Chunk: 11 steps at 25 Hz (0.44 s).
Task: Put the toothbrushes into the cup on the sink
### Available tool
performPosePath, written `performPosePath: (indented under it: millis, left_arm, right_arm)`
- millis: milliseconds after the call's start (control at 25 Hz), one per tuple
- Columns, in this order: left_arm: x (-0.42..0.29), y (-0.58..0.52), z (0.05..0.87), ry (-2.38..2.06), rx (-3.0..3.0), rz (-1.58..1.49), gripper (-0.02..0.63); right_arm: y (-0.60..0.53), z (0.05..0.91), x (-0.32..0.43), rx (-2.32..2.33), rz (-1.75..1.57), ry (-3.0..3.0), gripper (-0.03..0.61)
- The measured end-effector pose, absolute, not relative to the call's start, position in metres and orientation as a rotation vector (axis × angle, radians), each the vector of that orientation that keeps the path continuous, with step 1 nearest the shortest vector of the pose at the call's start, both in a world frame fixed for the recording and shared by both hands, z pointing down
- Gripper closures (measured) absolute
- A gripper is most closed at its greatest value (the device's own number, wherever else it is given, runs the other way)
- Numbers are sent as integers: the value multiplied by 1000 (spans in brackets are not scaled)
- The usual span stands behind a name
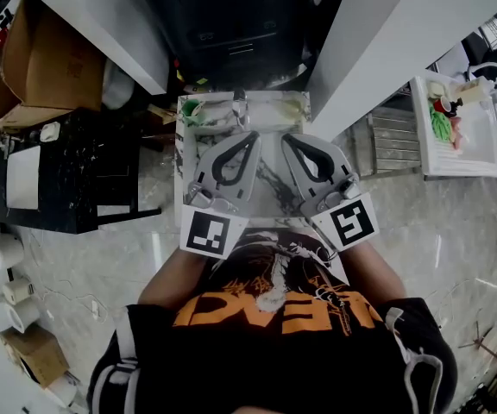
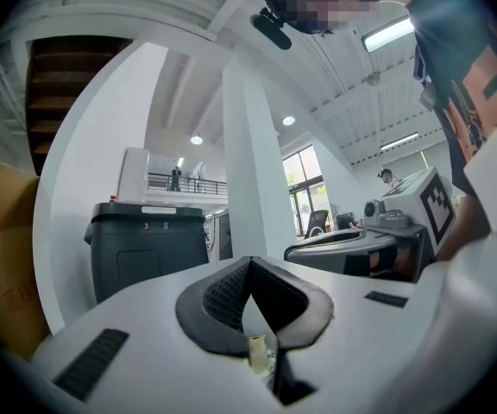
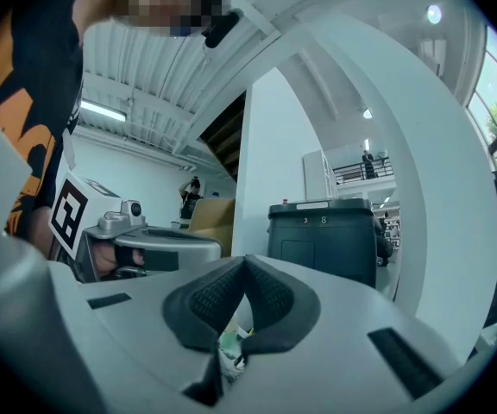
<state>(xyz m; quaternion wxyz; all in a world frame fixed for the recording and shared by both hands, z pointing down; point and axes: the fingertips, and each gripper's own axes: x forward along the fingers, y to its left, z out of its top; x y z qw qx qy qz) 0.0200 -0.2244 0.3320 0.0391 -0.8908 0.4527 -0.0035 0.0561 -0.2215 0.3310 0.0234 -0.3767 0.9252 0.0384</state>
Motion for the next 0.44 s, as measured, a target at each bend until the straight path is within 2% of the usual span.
performPosePath:
  millis: [440]
  left_arm:
    - [18,-222,334,1387,-2718,-26,591]
  right_arm:
    - [-219,331,54,-1152,140,2870,565]
